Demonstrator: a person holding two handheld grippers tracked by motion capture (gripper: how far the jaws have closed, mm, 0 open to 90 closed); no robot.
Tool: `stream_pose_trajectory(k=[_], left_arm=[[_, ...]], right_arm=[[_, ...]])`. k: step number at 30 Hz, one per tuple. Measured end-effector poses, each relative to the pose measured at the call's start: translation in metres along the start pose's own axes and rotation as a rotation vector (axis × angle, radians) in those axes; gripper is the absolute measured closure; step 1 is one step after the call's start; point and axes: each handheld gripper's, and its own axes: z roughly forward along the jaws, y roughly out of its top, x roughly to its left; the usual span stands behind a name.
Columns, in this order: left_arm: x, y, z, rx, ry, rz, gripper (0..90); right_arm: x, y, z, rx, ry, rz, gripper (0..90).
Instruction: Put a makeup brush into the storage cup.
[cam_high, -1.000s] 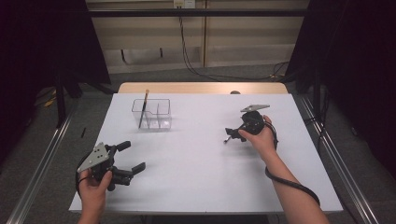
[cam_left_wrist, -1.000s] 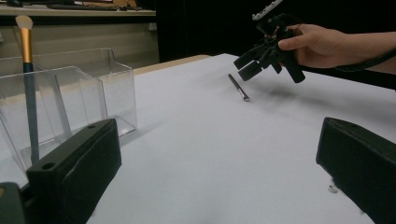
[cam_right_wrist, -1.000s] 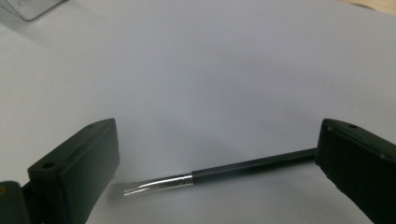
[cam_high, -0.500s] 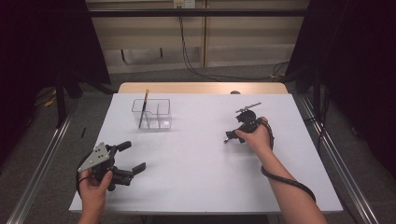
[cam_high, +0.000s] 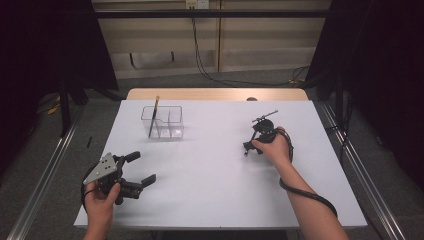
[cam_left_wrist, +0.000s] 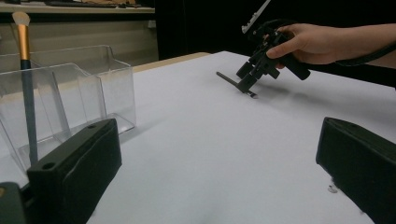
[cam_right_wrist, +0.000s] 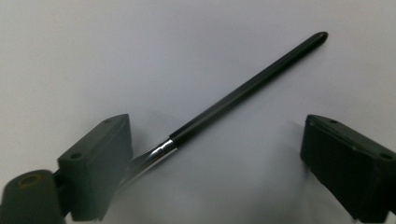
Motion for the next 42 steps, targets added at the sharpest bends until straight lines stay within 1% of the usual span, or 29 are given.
stream_pose_trajectory(k=[2, 5, 6, 7, 8, 9, 10, 11, 12, 14, 15, 16, 18, 22, 24, 28, 29, 31, 32, 33, 35, 38, 40, 42], left_arm=[[0.000, 0.000, 0.000, 0.002, 0.000, -0.001, 0.1], [0.000, -0.001, 0.000, 0.000, 0.002, -0.010, 0.2], [0.000, -0.001, 0.000, -0.001, 0.003, -0.013, 0.2], [0.001, -0.001, -0.001, 0.001, 0.005, -0.011, 0.4], [0.000, -0.001, -0.001, 0.001, 0.006, -0.011, 0.4], [0.000, -0.001, -0.001, -0.004, 0.005, -0.015, 0.4], [0.000, -0.001, -0.001, -0.002, 0.006, -0.012, 0.4], [0.001, -0.001, -0.001, -0.002, 0.007, -0.010, 0.4], [0.000, -0.001, -0.001, -0.002, 0.007, -0.012, 0.4], [0.000, -0.001, -0.001, -0.006, 0.007, -0.016, 0.4], [0.000, -0.002, -0.001, -0.005, 0.007, -0.019, 0.4], [0.001, -0.002, -0.002, -0.001, 0.008, -0.016, 0.4], [0.001, -0.002, -0.002, -0.008, 0.008, -0.018, 0.4], [0.001, -0.001, -0.002, -0.005, 0.009, -0.014, 0.5], [0.001, -0.002, -0.001, -0.002, 0.008, -0.013, 0.5], [0.000, -0.002, 0.000, 0.001, 0.006, -0.015, 0.5], [0.000, -0.001, 0.001, 0.002, 0.007, -0.014, 0.5], [-0.001, -0.001, 0.002, 0.000, 0.001, -0.014, 0.5], [-0.001, -0.001, 0.002, 0.002, 0.001, -0.015, 0.5], [-0.001, -0.001, 0.003, 0.002, 0.000, -0.015, 0.5], [-0.001, -0.001, 0.003, 0.003, 0.000, -0.013, 0.5], [-0.001, -0.001, 0.003, 0.001, -0.001, -0.014, 0.5], [0.000, -0.002, 0.003, 0.004, 0.002, -0.012, 0.5], [-0.001, -0.002, 0.003, 0.002, 0.002, -0.015, 0.5]], right_arm=[[-0.002, 0.000, -0.003, 0.007, 0.003, -0.004, 20.1], [-0.005, 0.001, -0.007, 0.020, 0.007, -0.015, 34.3], [-0.005, 0.001, -0.008, 0.023, 0.006, -0.002, 36.6], [-0.005, 0.001, -0.009, 0.028, 0.005, -0.005, 42.9], [-0.005, 0.002, -0.011, 0.044, 0.003, -0.001, 52.3], [-0.005, 0.003, -0.013, 0.055, 0.000, -0.005, 58.2], [-0.005, 0.003, -0.014, 0.068, 0.001, -0.003, 60.5], [-0.004, 0.004, -0.015, 0.081, -0.006, 0.015, 64.1], [-0.004, 0.005, -0.017, 0.106, -0.021, 0.021, 72.1], [-0.005, 0.005, -0.018, 0.128, -0.008, 0.026, 80.4], [-0.006, 0.005, -0.019, 0.145, 0.000, 0.022, 84.0], [-0.006, 0.005, -0.019, 0.149, 0.006, 0.014, 84.4], [-0.007, 0.003, -0.020, 0.149, 0.015, 0.016, 84.4], [-0.008, 0.001, -0.023, 0.169, 0.037, 0.000, 84.5], [-0.008, -0.001, -0.025, 0.173, 0.047, 0.006, 84.4], [-0.011, -0.004, -0.025, 0.158, 0.063, 0.048, 84.3], [-0.012, -0.005, -0.025, 0.156, 0.075, 0.053, 84.4], [-0.012, -0.006, -0.025, 0.148, 0.078, 0.062, 84.5], [-0.012, -0.007, -0.025, 0.139, 0.076, 0.057, 84.6], [-0.012, -0.007, -0.026, 0.140, 0.073, 0.064, 84.6], [-0.013, -0.008, -0.026, 0.128, 0.080, 0.059, 84.7], [-0.015, -0.011, -0.027, 0.103, 0.101, 0.075, 84.7], [-0.015, -0.012, -0.029, 0.081, 0.107, 0.074, 84.7], [-0.015, -0.012, -0.031, 0.076, 0.119, 0.078, 84.7]])
